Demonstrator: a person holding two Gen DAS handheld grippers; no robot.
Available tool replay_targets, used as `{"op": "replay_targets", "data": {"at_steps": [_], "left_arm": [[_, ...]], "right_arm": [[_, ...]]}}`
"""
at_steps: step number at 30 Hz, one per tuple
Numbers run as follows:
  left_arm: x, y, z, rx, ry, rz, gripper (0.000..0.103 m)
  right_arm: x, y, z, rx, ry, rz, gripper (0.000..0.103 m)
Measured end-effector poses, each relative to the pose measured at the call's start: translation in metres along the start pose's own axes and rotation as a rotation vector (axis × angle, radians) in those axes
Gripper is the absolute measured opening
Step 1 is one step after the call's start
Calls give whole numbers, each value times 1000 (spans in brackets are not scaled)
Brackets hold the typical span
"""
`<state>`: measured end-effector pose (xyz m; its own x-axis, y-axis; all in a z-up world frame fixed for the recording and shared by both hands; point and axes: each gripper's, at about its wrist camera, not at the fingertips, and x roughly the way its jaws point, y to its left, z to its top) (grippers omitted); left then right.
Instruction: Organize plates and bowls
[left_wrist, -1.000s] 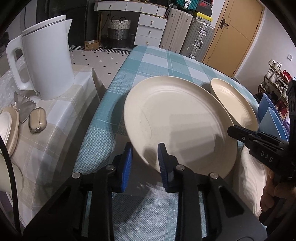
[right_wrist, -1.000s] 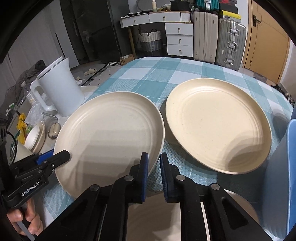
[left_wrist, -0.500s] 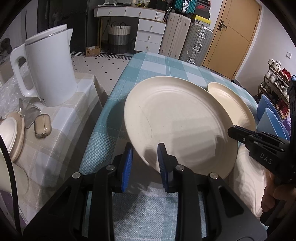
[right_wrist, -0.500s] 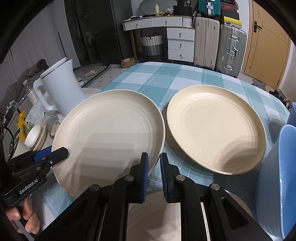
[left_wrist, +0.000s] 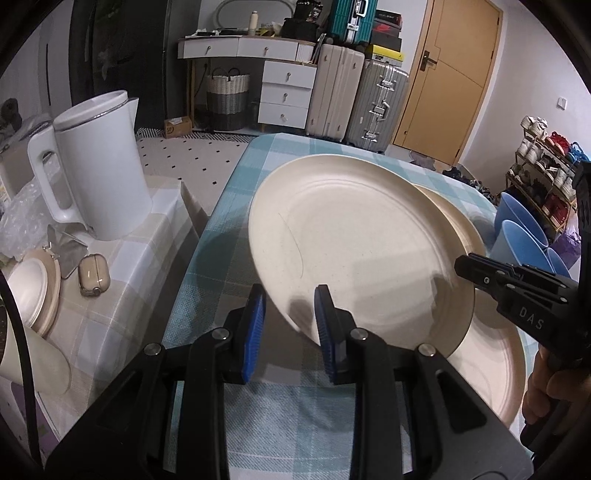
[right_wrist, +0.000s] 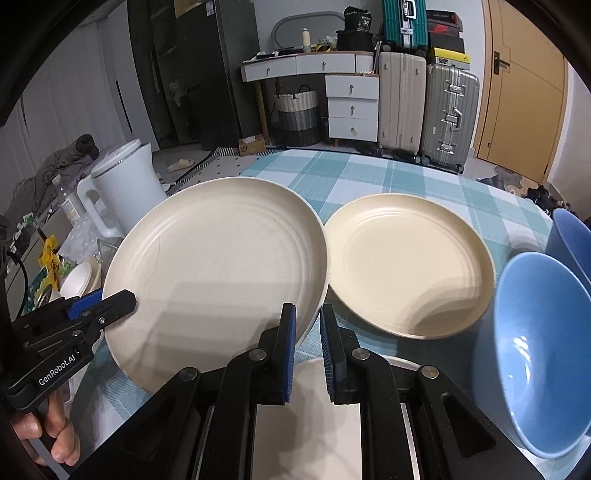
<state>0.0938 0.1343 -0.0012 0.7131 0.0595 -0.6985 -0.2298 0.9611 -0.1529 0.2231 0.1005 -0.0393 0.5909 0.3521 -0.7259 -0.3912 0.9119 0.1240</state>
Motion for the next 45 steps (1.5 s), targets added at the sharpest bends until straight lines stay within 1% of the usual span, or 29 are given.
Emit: {"op": "replay_targets", "data": {"at_steps": [17,30,45], "left_arm": [[-42,-49,-6,92,-44,-41,24],[-56,-67,-27,122,-18,-82,24],[-78,-106,-46,203,-28,-110,24]], "right_arm": [[-62,-21,-20,60,-51,-56,14],[-98,-29,-50,101,-72,-64,14],[-131,-49,-78,163,-92,-83,14]]}}
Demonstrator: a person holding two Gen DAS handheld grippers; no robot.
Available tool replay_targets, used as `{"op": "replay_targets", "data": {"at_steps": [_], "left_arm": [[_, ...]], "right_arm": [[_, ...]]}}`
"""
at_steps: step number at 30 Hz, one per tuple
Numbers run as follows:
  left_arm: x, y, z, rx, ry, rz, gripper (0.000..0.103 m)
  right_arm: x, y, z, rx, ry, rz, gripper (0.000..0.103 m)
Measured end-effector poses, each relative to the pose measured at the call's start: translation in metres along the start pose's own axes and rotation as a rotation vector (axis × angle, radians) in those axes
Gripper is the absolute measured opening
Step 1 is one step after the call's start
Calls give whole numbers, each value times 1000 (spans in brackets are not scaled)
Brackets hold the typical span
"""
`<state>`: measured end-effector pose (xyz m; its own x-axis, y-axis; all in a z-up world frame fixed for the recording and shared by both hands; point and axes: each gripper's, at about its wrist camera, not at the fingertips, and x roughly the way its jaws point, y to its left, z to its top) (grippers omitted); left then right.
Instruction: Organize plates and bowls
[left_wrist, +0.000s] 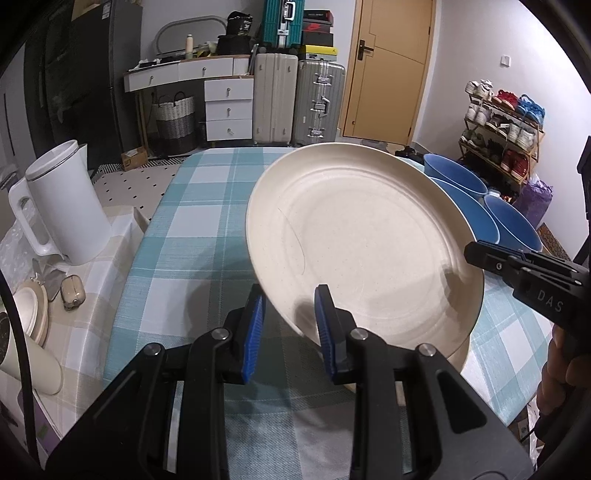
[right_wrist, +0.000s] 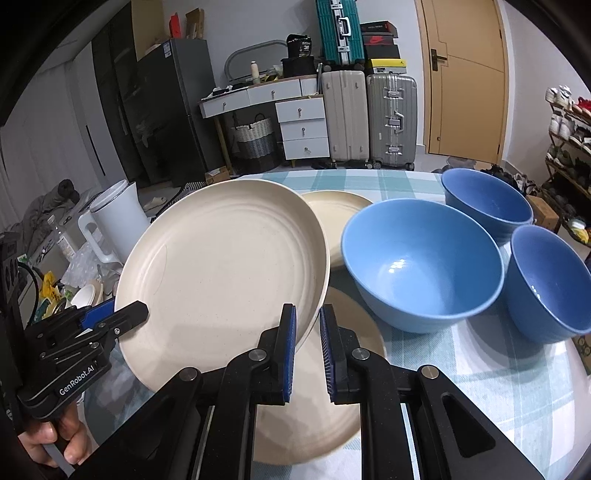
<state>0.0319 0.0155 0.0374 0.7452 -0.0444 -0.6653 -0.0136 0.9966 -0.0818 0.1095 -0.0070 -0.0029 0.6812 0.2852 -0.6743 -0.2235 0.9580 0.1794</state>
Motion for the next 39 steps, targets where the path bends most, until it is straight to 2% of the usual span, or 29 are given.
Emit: {"op": "replay_targets", "data": {"at_steps": [16,39], "left_arm": [[-1,-30,-20,66,34,-18,25],[28,-28,-40,88,107,-9,25]], "right_arm": [[-17,-22,-24,46,8,-10,14],[2,-27,-46,68,66,-22,14]]}}
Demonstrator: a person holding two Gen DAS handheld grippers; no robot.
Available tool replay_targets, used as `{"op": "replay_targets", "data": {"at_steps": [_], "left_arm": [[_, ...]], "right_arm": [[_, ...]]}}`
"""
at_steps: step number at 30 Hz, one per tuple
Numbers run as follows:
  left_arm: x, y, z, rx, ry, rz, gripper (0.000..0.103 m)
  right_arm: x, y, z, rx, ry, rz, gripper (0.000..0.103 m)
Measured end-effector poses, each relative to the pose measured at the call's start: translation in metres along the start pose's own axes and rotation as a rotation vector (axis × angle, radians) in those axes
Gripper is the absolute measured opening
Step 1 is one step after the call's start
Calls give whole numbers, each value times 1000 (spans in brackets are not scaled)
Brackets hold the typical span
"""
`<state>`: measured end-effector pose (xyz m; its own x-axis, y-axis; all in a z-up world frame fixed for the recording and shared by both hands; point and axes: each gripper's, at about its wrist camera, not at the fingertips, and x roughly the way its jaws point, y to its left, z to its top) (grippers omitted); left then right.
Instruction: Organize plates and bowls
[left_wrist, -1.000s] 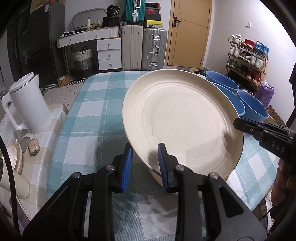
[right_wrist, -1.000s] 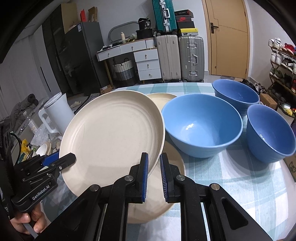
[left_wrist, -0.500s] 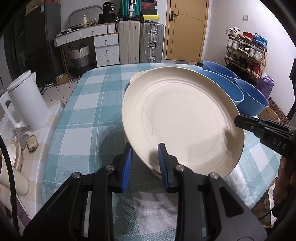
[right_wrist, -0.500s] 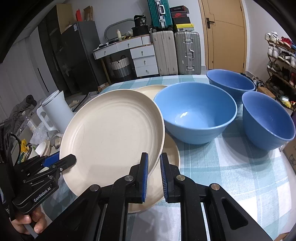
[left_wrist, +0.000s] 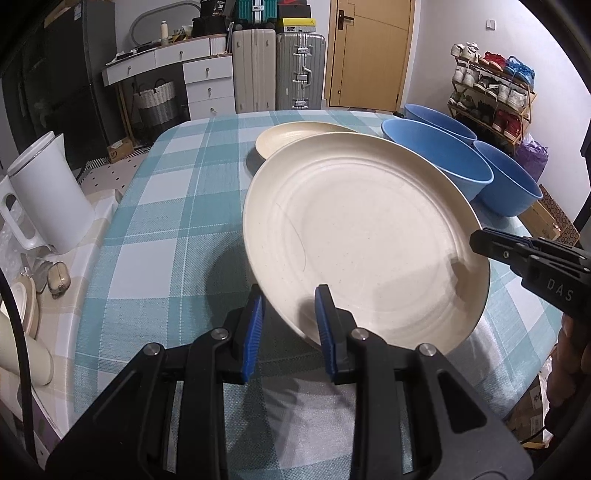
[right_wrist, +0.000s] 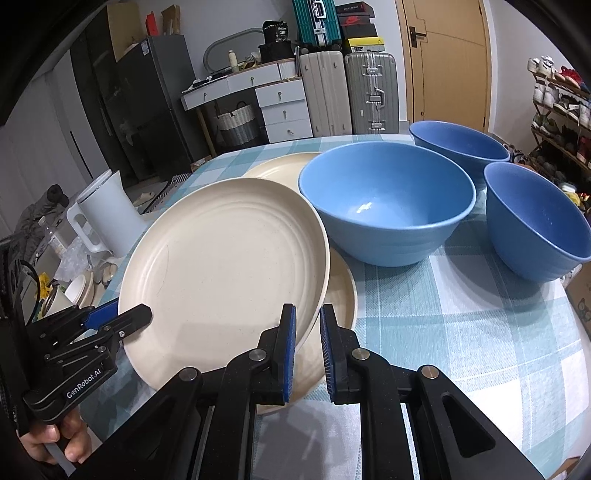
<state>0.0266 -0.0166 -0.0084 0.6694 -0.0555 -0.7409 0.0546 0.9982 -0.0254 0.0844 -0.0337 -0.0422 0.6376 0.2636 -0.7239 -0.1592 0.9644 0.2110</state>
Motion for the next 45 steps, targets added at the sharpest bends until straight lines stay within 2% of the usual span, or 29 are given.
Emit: {"op": "replay_targets", "data": {"at_steps": [19,45], "left_arm": [[14,1,-2,16,32,9,25],[40,-11,-7,45,45,33,25]], "right_arm": [[6,-2,-7,8,15,-7,14],[15,-6,-15,-8,30,-65,14]]}}
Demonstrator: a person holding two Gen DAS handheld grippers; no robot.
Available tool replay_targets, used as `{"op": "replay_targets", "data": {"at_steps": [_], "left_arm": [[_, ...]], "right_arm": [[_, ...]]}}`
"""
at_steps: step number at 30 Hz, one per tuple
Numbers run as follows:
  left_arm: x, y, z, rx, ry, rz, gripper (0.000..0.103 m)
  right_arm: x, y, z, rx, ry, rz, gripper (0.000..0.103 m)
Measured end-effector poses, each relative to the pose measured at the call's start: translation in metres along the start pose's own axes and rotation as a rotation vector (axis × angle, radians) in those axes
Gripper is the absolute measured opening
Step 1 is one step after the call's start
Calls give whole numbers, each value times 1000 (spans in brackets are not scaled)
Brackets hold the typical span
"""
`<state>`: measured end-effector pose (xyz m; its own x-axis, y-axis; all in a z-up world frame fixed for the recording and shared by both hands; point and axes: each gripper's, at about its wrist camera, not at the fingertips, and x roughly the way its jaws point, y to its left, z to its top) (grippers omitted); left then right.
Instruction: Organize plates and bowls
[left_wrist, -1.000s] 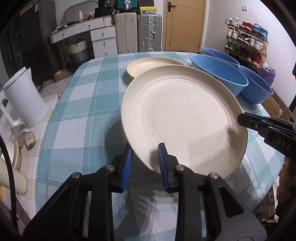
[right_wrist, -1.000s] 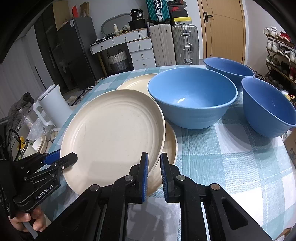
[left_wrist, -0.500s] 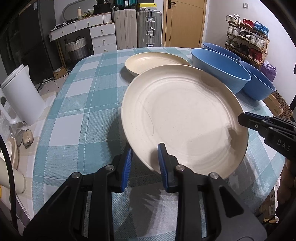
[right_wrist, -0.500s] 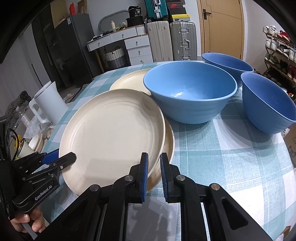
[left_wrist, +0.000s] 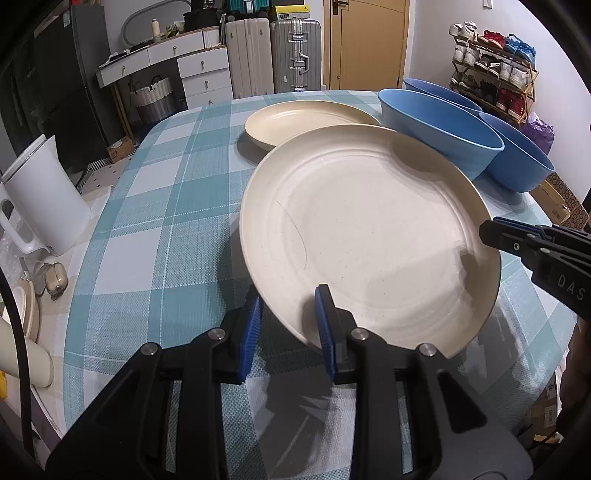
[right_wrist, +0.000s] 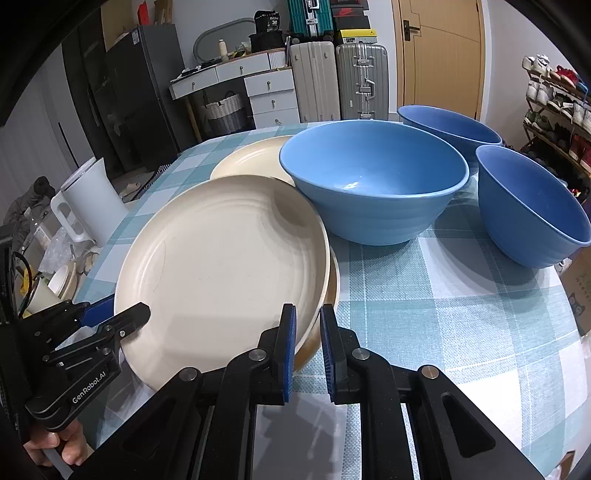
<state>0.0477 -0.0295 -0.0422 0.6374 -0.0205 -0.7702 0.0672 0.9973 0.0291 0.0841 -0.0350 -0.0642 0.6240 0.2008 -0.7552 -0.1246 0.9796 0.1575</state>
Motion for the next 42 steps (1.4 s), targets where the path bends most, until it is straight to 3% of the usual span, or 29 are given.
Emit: {"op": "replay_targets", "data": {"at_steps": [23,32,38,41,42], "left_arm": [[5,-16,-6,67,3,57,31],[6,-11,-6,32,21,11,32],[6,0,-4,-10,35,-48,36],[-1,5,-2,-25,11,-63,52],[-3,7,0,-32,4,-71,66]], "right_arm": [[9,-8,-4,16,22,-13,14],[11,-10,-4,19,29,-8,14],[7,-10,-2,18,30,5,22],[3,-11,1,31,19,29,41],[1,-12,1,35,13,38,49]]}}
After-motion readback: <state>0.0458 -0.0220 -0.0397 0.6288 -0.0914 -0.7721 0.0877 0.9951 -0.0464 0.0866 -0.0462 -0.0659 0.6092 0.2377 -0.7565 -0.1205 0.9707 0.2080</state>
